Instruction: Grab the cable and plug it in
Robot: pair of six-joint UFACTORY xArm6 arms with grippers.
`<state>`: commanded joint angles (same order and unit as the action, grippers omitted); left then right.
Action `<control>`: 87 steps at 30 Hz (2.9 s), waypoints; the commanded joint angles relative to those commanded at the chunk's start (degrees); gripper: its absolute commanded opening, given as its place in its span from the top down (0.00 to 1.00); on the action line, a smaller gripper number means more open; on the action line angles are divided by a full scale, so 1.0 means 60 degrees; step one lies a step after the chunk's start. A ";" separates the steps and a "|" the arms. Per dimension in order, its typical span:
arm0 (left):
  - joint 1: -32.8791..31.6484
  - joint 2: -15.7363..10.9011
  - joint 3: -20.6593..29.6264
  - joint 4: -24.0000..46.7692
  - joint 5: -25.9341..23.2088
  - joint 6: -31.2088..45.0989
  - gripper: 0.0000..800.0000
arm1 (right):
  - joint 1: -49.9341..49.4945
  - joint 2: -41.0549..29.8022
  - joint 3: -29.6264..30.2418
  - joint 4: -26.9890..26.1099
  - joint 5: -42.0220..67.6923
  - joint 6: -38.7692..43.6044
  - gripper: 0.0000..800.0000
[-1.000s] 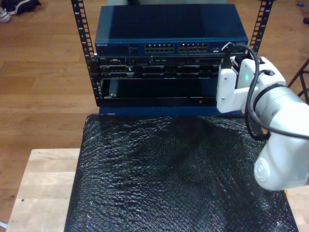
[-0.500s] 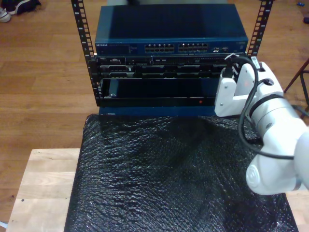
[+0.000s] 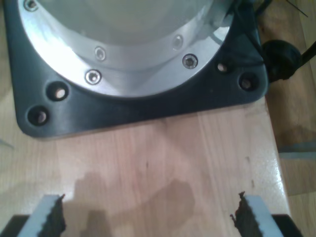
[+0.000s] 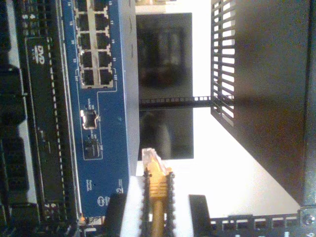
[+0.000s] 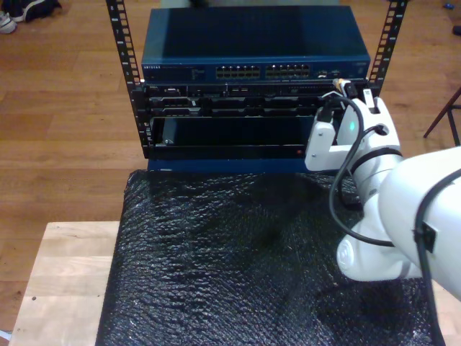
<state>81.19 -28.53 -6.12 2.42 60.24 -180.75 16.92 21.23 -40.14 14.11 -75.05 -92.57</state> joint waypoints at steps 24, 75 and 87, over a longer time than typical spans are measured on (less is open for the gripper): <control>0.0000 0.0000 0.0000 0.0000 0.0000 0.0000 0.00 | 0.1421 0.2930 -0.3502 0.2960 -0.0938 -0.0806 1.00; 0.0000 0.0000 0.0000 0.0000 0.0000 0.0000 0.00 | 0.1128 0.3487 -0.4015 0.1949 -0.0879 -0.0718 1.00; 0.0000 0.0000 0.0000 0.0000 0.0000 0.0000 0.00 | 0.1011 0.3663 -0.4308 0.1788 -0.0850 -0.0718 1.00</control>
<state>81.19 -28.53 -6.12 2.42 60.24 -180.75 22.99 43.21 -65.99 24.84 -80.15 -96.88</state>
